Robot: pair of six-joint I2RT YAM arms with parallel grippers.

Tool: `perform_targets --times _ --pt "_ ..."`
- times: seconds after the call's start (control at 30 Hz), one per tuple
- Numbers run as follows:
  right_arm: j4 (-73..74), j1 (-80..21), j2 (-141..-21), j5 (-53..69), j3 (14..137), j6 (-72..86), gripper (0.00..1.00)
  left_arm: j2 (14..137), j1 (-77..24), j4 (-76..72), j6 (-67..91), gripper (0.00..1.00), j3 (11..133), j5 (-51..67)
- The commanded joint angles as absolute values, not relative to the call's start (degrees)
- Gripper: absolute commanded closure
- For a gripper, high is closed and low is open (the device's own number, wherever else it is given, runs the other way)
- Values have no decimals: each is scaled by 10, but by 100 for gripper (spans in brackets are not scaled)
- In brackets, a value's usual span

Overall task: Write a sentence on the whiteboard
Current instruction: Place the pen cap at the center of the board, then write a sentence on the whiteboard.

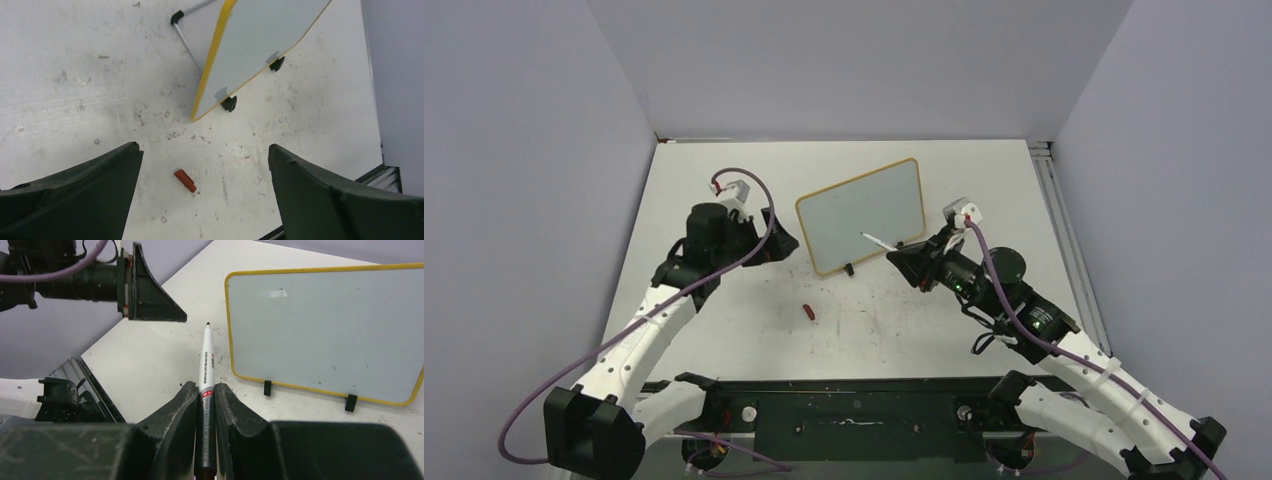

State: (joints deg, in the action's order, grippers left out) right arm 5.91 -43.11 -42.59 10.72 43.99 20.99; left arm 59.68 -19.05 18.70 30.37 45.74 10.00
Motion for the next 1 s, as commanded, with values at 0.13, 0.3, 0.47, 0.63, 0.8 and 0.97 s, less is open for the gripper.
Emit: perform_targets --times 0.13,0.3,0.47,0.63,0.8,0.97 --pt "-62 -438 -504 126 435 223 95 706 -112 25 243 7 530 337" --pt "-115 -441 -572 123 447 219 95 796 -96 -22 243 15 577 384" --pt "-154 -441 -639 113 464 215 95 857 -81 17 213 24 616 398" --pt "-194 -441 -695 121 480 217 95 889 -81 -36 232 36 599 418" --pt "-233 -441 -736 122 491 218 95 890 -82 -64 246 44 584 440" --pt "-258 -441 -769 117 505 215 95 900 -86 -76 252 54 579 443"
